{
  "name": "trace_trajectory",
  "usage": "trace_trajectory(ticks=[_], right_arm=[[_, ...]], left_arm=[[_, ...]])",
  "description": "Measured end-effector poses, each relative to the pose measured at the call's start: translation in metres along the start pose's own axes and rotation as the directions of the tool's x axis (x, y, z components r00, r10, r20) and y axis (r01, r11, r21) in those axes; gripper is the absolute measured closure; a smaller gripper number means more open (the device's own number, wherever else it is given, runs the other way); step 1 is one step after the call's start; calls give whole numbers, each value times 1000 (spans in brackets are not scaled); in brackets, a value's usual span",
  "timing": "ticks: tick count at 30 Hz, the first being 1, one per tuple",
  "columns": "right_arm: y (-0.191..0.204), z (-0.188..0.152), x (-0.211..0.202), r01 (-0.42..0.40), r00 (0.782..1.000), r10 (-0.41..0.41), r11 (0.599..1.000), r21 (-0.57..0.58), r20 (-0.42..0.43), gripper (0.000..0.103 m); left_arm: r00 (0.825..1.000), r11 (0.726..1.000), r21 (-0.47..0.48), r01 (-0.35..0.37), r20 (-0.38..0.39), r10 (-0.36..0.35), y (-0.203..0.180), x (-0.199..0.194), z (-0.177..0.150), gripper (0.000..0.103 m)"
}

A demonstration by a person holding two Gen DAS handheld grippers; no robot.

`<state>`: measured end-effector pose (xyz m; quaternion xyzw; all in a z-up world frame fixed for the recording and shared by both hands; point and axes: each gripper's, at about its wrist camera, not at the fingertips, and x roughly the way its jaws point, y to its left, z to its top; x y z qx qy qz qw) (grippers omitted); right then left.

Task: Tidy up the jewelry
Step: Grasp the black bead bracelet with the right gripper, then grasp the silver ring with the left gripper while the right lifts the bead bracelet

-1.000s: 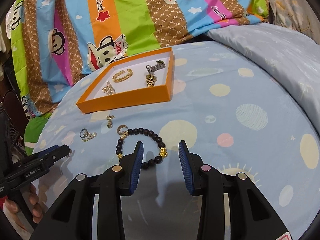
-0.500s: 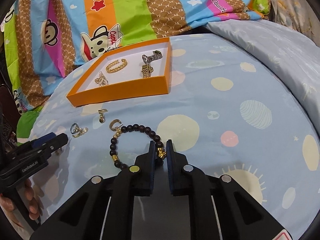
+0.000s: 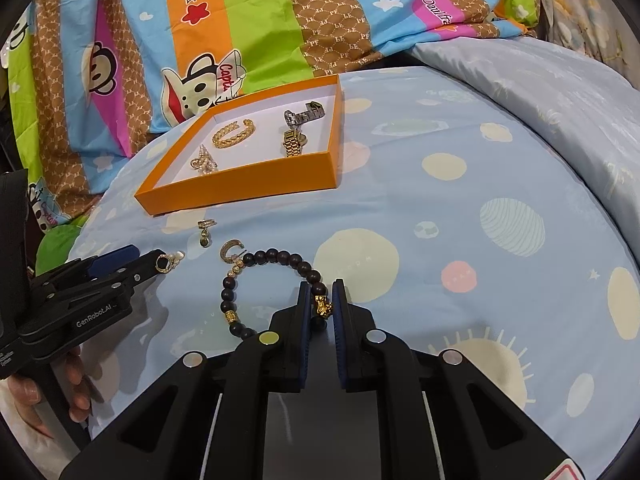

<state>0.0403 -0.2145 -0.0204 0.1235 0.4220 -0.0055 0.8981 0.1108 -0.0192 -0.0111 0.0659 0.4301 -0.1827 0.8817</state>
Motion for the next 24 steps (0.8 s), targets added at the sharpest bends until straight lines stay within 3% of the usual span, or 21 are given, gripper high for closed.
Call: trace_trajectory(ticks=[4, 13, 24], right_arm=[[2, 0, 0, -2, 1000, 2, 1000, -9, 2, 93], [2, 1, -2, -15, 1000, 15, 1000, -1, 14, 94], [20, 24, -36, -34, 992, 40, 998, -51, 123, 95]], left_arm=[[1000, 1000, -1, 13, 3, -13, 0, -1, 0, 79], [999, 999, -12, 32, 15, -32, -1, -8, -2, 79], [996, 996, -66, 58, 76, -53, 7, -45, 8, 79]])
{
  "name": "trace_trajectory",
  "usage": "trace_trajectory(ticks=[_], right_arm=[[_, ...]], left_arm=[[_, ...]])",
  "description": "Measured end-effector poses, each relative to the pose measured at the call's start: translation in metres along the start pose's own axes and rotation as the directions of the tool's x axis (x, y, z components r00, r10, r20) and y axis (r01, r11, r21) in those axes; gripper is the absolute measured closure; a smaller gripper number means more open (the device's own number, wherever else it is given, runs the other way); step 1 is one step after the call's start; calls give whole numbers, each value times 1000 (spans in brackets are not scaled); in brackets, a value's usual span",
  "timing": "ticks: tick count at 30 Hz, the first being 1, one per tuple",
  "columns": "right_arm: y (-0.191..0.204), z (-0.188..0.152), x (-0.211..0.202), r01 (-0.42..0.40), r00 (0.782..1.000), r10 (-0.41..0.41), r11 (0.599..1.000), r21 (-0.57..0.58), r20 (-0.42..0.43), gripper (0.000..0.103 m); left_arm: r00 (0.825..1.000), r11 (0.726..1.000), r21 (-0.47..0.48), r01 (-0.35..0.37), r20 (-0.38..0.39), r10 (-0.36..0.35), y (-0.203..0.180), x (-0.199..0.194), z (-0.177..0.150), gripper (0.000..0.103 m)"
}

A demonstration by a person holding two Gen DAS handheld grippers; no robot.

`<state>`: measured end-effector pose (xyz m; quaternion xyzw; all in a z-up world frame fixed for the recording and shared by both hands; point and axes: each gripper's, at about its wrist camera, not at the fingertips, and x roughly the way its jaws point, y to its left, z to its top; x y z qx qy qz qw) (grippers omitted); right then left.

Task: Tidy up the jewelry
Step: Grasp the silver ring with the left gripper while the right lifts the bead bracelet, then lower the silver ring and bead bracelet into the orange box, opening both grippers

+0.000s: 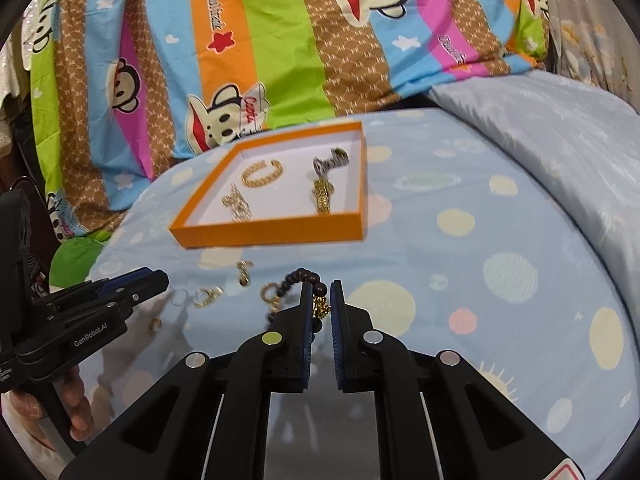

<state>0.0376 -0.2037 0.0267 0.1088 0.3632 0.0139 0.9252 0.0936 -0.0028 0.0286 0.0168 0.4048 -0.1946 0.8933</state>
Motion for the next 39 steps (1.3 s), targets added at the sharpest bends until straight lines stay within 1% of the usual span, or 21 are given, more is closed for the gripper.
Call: trace_trajectory(ticks=[9, 12, 15, 21, 25, 26, 28, 31, 34, 36, 37, 38, 39], right_arm=[[13, 46, -9, -15, 996, 19, 999, -45, 88, 95], [21, 65, -5, -22, 994, 29, 998, -67, 109, 95], [29, 83, 7, -39, 992, 47, 996, -77, 114, 95], [41, 112, 51, -110, 991, 116, 991, -72, 73, 94], [45, 117, 95, -135, 991, 135, 989, -52, -6, 94], [44, 116, 106, -133, 991, 132, 990, -48, -25, 94], [40, 114, 120, -120, 992, 118, 992, -40, -45, 94], [33, 110, 140, -92, 993, 88, 995, -42, -80, 94], [28, 106, 146, -71, 994, 66, 996, -52, -90, 93], [25, 104, 146, -44, 996, 40, 997, -58, -74, 92], [25, 105, 144, -36, 997, 32, 997, -63, -68, 89], [24, 105, 139, -22, 999, 18, 997, -69, -48, 88], [23, 107, 135, -16, 999, 14, 997, -70, -32, 88]], left_arm=[[997, 1000, 16, -9, 83, 8, 3, -16, 36, 79], [994, 1000, 21, -21, 107, 19, 5, -12, 51, 79], [994, 1000, 17, -16, 109, 14, 6, 0, 67, 79], [995, 1000, 23, -11, 101, 9, 1, 34, 98, 79], [997, 1000, 24, -9, 70, 7, -1, 64, 113, 79], [999, 1000, 26, -1, 54, -1, -1, 73, 116, 80], [1000, 1000, 24, -14, 27, 13, 1, 88, 118, 79], [1000, 1000, 11, -3, -11, 3, 5, 109, 118, 79], [1000, 1000, 19, -2, -12, 2, 3, 118, 116, 79], [1000, 1000, 24, 6, -15, -5, 1, 123, 115, 78], [1000, 1000, 24, 1, -16, 0, 1, 124, 116, 71], [1000, 1000, 21, -9, -8, 9, 1, 124, 116, 57], [1000, 1000, 12, -22, 5, 22, 2, 122, 116, 50]])
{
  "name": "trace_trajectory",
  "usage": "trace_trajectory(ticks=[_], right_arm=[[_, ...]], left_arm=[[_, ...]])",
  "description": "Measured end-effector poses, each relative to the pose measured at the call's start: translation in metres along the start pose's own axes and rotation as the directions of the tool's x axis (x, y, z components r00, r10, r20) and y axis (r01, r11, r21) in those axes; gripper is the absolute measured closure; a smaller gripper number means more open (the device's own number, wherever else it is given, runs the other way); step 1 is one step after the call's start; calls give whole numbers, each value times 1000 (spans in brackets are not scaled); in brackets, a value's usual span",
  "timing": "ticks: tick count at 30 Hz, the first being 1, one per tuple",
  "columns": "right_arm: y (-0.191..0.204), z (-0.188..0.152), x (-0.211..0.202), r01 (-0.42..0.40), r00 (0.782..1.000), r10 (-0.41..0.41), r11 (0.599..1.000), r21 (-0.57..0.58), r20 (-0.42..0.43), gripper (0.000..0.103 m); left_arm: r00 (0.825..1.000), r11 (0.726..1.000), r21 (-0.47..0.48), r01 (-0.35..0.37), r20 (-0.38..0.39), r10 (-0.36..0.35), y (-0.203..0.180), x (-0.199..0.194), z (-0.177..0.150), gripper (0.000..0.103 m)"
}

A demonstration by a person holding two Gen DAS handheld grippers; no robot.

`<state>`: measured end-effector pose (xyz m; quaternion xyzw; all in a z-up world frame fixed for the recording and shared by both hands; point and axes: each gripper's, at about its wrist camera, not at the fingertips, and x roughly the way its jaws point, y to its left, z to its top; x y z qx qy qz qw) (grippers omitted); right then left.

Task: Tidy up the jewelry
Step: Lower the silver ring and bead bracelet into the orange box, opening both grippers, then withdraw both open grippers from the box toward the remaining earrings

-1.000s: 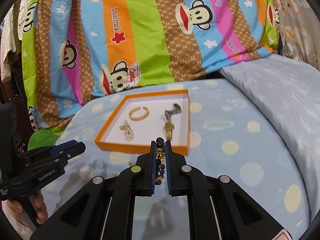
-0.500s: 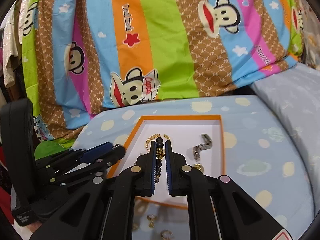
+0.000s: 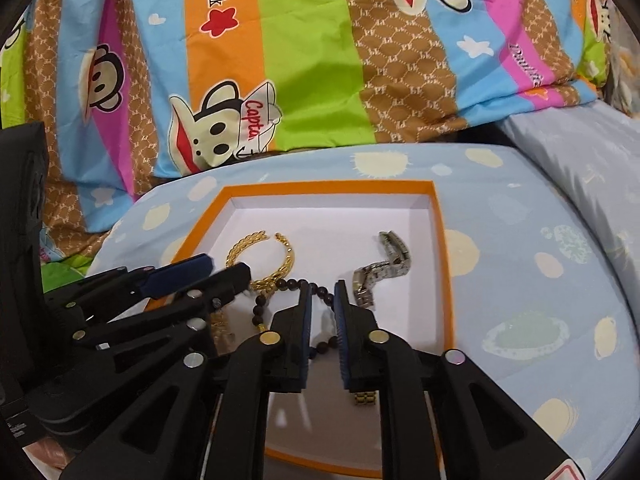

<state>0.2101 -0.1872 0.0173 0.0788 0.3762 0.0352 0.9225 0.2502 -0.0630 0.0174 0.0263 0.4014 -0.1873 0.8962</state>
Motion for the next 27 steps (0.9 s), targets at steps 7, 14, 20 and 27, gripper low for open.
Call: trace_trajectory(ticks=[7, 14, 20, 27], right_arm=[[-9, -1, -59, 15, 992, -17, 1000, 18, 126, 78], [-15, -51, -101, 23, 992, -29, 999, 45, 127, 76], [-12, -99, -105, 2, 999, -5, 998, 62, 47, 76], [-1, -135, -105, -16, 1000, 17, 998, 56, -23, 76]], left_arm=[[993, 993, -114, 20, 119, -6, 27, -56, 4, 30], [987, 990, -138, -10, 160, 33, 42, -117, -37, 30], [992, 993, -104, -54, 107, 65, 35, -133, -92, 30], [999, 994, -105, -33, 0, 33, 24, -126, -142, 30]])
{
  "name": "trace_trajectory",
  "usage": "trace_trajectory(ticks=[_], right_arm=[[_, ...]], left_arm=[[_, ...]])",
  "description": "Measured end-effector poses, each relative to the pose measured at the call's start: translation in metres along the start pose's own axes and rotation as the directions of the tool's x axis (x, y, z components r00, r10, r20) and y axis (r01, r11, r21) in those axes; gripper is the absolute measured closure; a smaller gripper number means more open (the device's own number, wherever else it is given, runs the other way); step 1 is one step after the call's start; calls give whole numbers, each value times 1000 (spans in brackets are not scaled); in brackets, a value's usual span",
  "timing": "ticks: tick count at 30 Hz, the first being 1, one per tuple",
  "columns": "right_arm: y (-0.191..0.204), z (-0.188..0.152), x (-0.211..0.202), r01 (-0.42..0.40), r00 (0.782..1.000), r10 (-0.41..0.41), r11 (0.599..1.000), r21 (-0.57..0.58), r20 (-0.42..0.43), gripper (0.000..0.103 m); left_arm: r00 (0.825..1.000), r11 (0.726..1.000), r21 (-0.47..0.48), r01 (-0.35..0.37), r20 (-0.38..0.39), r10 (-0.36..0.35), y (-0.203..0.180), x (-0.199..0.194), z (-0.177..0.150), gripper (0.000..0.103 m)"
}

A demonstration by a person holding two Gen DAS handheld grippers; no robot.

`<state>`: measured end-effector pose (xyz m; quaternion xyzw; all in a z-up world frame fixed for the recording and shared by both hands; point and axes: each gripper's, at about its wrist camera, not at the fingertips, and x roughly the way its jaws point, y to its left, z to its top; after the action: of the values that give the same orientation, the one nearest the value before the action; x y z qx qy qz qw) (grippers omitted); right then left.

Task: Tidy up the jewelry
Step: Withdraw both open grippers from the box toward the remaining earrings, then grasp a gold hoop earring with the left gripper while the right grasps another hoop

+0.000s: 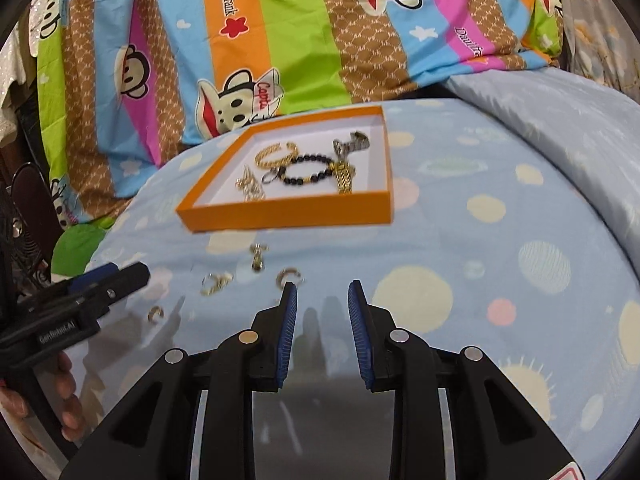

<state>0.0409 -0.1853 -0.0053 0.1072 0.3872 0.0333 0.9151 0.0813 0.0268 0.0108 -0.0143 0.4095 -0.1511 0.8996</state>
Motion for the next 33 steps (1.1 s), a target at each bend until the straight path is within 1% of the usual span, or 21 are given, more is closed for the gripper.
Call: trace_trajectory(ticks=[4, 8, 12, 17, 19, 20, 22, 23, 25, 26, 27, 28, 29, 31, 33], right_arm=[[0, -7, -2, -13, 1000, 14, 1000, 11, -6, 76], [-2, -8, 0, -21, 1000, 22, 999, 24, -19, 76], [-3, -7, 4, -25, 999, 26, 999, 32, -35, 76], [-2, -8, 6, -30, 999, 31, 999, 34, -45, 76], [0, -7, 8, -30, 998, 31, 999, 32, -49, 76], [0, -6, 9, -30, 998, 32, 999, 31, -49, 76], [3, -4, 11, -27, 998, 28, 999, 26, -49, 76], [5, -2, 12, -24, 998, 25, 999, 22, -49, 76], [9, 1, 15, -18, 999, 18, 1000, 8, -51, 75], [11, 3, 18, -15, 998, 15, 1000, -2, -55, 74], [14, 5, 21, -8, 998, 8, 1000, -13, -59, 71], [16, 7, 24, -3, 998, 1, 1000, -20, -63, 66], [17, 9, 27, 2, 998, -3, 1000, -25, -67, 65], [19, 12, 31, 7, 997, -9, 1000, -30, -71, 64], [21, 15, 34, 14, 997, -17, 999, -37, -74, 64]], left_arm=[[1000, 1000, 22, 3, -28, -3, -5, 4, -12, 30], [997, 1000, 24, -13, -71, 15, -6, 14, -15, 30], [997, 999, 23, -28, -68, 29, -5, 16, -14, 32], [997, 998, 52, -33, -67, 36, -10, 18, -14, 43], [997, 998, 58, -30, -67, 34, -11, 17, -14, 46], [997, 998, 58, -27, -65, 30, -11, 17, -14, 51], [998, 998, 57, -17, -64, 21, -10, 17, -14, 56], [998, 998, 56, -13, -64, 17, -11, 17, -14, 61], [998, 998, 58, -3, -63, 7, -11, 16, -14, 67], [998, 998, 60, 2, -62, 2, -11, 16, -14, 69], [998, 998, 60, 7, -62, -4, -12, 16, -14, 70], [998, 998, 61, 11, -63, -7, -12, 16, -14, 73], [998, 998, 61, 15, -62, -12, -12, 16, -14, 77], [998, 998, 61, 23, -64, -19, -13, 16, -15, 82], [998, 998, 59, 27, -64, -23, -12, 15, -15, 83]])
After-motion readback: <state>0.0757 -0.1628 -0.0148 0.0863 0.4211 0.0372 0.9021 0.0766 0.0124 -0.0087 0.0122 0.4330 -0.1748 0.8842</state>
